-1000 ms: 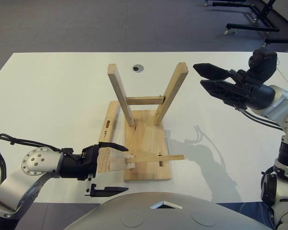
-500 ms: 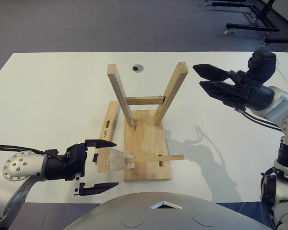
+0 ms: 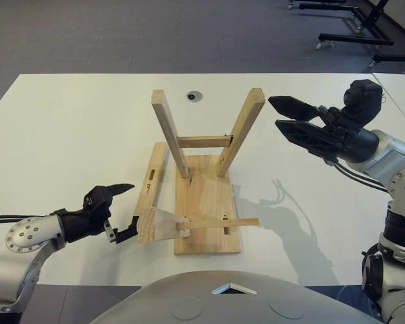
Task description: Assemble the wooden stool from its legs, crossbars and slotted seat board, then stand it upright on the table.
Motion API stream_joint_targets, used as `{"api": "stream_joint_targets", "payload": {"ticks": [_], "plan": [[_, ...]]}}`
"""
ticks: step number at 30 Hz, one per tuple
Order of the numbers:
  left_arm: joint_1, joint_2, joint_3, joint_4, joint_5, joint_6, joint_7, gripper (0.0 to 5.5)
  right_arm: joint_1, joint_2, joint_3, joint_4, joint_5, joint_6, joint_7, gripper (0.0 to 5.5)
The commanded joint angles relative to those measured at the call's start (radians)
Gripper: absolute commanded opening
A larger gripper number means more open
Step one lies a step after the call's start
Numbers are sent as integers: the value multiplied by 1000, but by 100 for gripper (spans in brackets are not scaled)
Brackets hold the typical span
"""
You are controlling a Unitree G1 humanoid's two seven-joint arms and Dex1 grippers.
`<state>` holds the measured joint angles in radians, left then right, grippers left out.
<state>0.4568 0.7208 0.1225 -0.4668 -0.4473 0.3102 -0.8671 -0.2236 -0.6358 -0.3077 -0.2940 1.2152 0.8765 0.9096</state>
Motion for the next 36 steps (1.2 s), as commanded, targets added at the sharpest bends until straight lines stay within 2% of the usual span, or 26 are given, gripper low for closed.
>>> {"api": "stream_joint_targets", "payload": {"ticks": [1,7,12,19,23,36], "plan": [[-66,-87,-50,3,40,73,143,538,27,10,4,-38,-9,-12,-22,494],[-98,-120,-119,29,153,180,290,538,52,16,8,-64,-9,-19,-38,494],[-92,-102,-195,-17,181,326,315,538,65,16,7,-79,-8,-22,-49,494],[-122,-81,-163,8,201,424,348,538,87,20,10,-101,-12,-38,-62,494],[-139,-106,-131,54,215,449,397,468,99,20,16,-110,-19,-46,-64,494],[-136,-199,-67,199,129,485,410,274,87,8,32,-99,-52,-63,-51,494]]}}
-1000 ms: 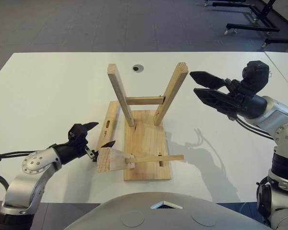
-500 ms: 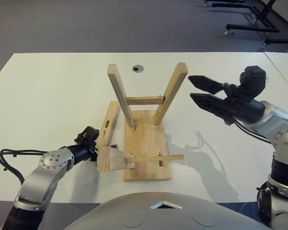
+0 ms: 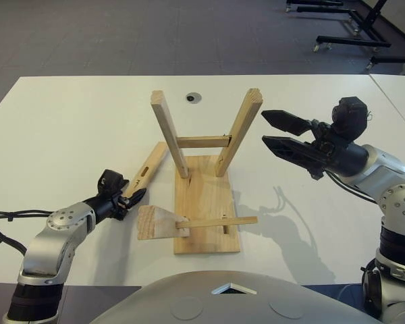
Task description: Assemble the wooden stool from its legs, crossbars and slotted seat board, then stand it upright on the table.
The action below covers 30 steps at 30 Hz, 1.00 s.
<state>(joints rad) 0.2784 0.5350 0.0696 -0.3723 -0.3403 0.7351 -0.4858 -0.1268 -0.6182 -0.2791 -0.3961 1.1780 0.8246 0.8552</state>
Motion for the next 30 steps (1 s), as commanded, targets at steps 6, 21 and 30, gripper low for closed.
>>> {"api": "stream_joint_targets", "payload": {"ticks": [6,21,30], "plan": [[38,-27,-6,138,18,31,24,205,-12,-11,9,5,-24,-19,5,494],[-19,-19,122,148,-17,-134,5,205,-59,2,-110,74,125,-19,-26,494],[-193,-10,421,-59,-385,-243,-112,205,-194,22,-184,127,245,-52,-141,494]]}}
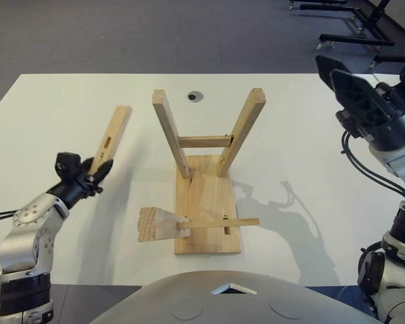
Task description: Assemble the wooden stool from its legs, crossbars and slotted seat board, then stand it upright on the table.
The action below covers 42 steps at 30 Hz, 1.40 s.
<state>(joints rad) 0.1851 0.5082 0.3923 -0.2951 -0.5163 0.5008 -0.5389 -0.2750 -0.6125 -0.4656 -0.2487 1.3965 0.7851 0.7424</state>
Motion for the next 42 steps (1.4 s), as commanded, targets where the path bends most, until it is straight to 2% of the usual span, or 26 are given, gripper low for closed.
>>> {"api": "stream_joint_targets", "payload": {"ticks": [1,3,6,11,15,22,31,42], "plan": [[-130,21,115,-180,-297,5,-74,205,-53,23,10,-30,35,-12,-36,494],[-201,39,115,-264,-475,41,-84,205,-74,41,29,-50,70,-5,-58,494],[-294,67,22,-348,-640,94,-114,205,-126,84,89,-91,121,0,-91,494],[-404,71,-178,-358,-687,162,-153,205,-208,186,229,-161,102,-27,-118,494],[-412,67,-243,-369,-703,174,-170,205,-232,243,294,-186,79,-52,-128,494],[-418,39,-303,-365,-754,183,-153,205,-240,284,322,-190,61,-82,-124,494],[-427,23,-320,-351,-755,175,-136,205,-230,287,355,-119,7,-85,-32,494],[-414,27,-323,-342,-752,178,-147,205,-165,322,364,-190,11,-87,0,494]]}}
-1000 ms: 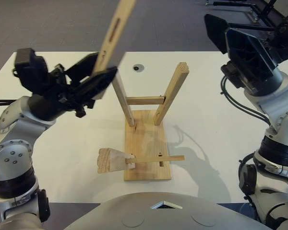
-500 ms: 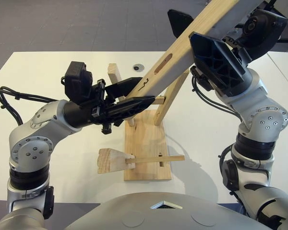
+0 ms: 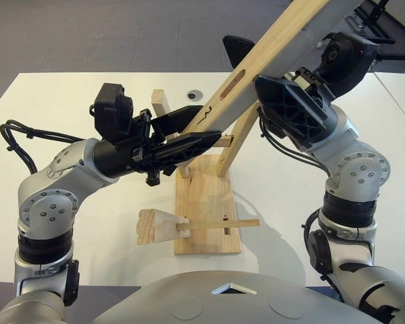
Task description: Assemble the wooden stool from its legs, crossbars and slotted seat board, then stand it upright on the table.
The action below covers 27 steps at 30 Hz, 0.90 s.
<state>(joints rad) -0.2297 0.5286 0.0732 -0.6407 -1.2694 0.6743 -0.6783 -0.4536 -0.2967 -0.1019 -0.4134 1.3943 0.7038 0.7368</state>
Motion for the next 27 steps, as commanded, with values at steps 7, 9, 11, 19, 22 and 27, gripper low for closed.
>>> {"api": "stream_joint_targets", "payload": {"ticks": [7,9,11,19,22,27], "plan": [[5,6,-14,13,7,9,-19,205,12,34,11,-39,1,-22,-6,494],[4,8,-16,13,6,9,-18,205,10,43,13,-41,-2,-28,-9,476],[4,9,-17,14,5,10,-20,205,10,50,16,-44,-3,-33,-12,444],[4,16,-13,20,-2,13,-22,205,12,59,30,-54,-4,-39,-15,295],[8,21,-17,20,1,19,-26,205,11,63,36,-55,-7,-41,-14,225],[2,30,-19,24,3,24,-33,205,15,72,46,-58,-19,-48,-16,214]]}}
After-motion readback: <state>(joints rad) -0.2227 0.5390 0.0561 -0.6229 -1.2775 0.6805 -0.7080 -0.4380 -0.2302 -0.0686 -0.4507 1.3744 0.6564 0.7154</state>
